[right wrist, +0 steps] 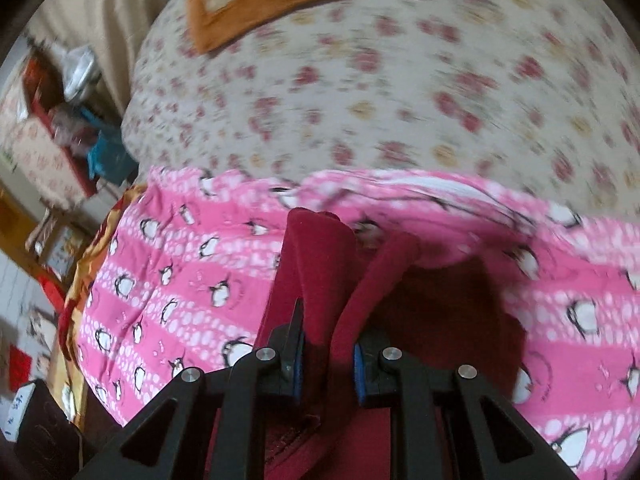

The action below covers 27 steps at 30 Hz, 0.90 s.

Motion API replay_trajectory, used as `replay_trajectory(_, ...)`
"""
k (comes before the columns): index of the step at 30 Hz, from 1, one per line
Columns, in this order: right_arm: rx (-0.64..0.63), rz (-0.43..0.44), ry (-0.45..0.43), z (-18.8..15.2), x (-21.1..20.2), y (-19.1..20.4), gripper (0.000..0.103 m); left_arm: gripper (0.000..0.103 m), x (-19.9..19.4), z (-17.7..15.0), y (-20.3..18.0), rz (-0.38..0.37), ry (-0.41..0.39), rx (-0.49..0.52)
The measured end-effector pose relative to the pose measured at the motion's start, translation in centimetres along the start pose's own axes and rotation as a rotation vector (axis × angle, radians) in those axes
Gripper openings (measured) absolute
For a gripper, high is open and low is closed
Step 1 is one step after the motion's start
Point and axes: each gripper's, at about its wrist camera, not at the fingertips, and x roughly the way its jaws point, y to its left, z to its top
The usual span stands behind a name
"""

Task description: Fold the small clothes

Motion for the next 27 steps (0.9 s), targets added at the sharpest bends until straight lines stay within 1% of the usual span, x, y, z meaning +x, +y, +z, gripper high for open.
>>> replay_trajectory(5, 0.066, 0.012, -0.020, -0.5, -0.8, -3.9, 0.016, 0.017, 2.8, 0.2, -2.2, -0.012, 0.035, 0.020)
replay_trajectory(8, 0.065, 0.002, -0.030, -0.6, -1.0, -5.0, 0.016, 0.017, 4.2, 0.0, -3.2, -0.010, 0.054, 0.027)
replay_trajectory(12, 0.078, -0.060, -0.025, -1.2, -0.1, -6.7, 0.016, 0.017, 6.1, -1.1, -4.7, -0.007, 0.081, 0.019)
replay_trajectory(13, 0.096, -0.086, -0.019, -1.5, 0.8, -7.5, 0.016, 0.020, 6.7, -1.2, -4.9, -0.008, 0.094, 0.018)
replay_trajectory(14, 0.107, -0.105, -0.011, -1.7, 1.4, -8.1, 0.016, 0.029, 7.1, -1.3, -5.2, -0.010, 0.105, 0.025)
replay_trajectory(15, 0.115, -0.120, 0.003, -2.1, 2.3, -8.7, 0.016, 0.035, 7.2, -1.4, -5.5, -0.019, 0.114, 0.043)
replay_trajectory(16, 0.110, -0.137, 0.018, -2.4, 2.9, -9.2, 0.017, 0.046, 6.8, -1.7, -6.0, -0.042, 0.118, 0.074)
replay_trajectory(17, 0.095, -0.163, 0.026, -2.7, 3.3, -9.5, 0.023, 0.053, 6.3, -2.0, -6.4, -0.065, 0.119, 0.104)
replay_trajectory(18, 0.086, -0.183, 0.020, -2.9, 3.0, -9.8, 0.033, 0.054, 5.5, -2.4, -6.5, -0.088, 0.122, 0.137)
replay_trajectory(20, 0.089, -0.215, -0.012, -3.3, 1.3, -10.0, 0.040, 0.055, 3.9, -3.2, -6.7, -0.103, 0.130, 0.183)
replay_trajectory(23, 0.096, -0.191, -0.047, -3.9, -2.1, -9.7, 0.040, 0.055, 1.0, -4.0, -5.6, -0.120, 0.117, 0.203)
replay_trajectory(24, 0.084, -0.176, -0.059, -4.2, -3.1, -9.3, 0.040, 0.055, 0.0, -4.2, -5.0, -0.104, 0.103, 0.202)
replay_trajectory(27, -0.002, -0.110, -0.087, -5.8, -5.9, -6.2, 0.040, 0.055, -1.5, -4.3, -3.1, -0.027, 0.067, 0.198)
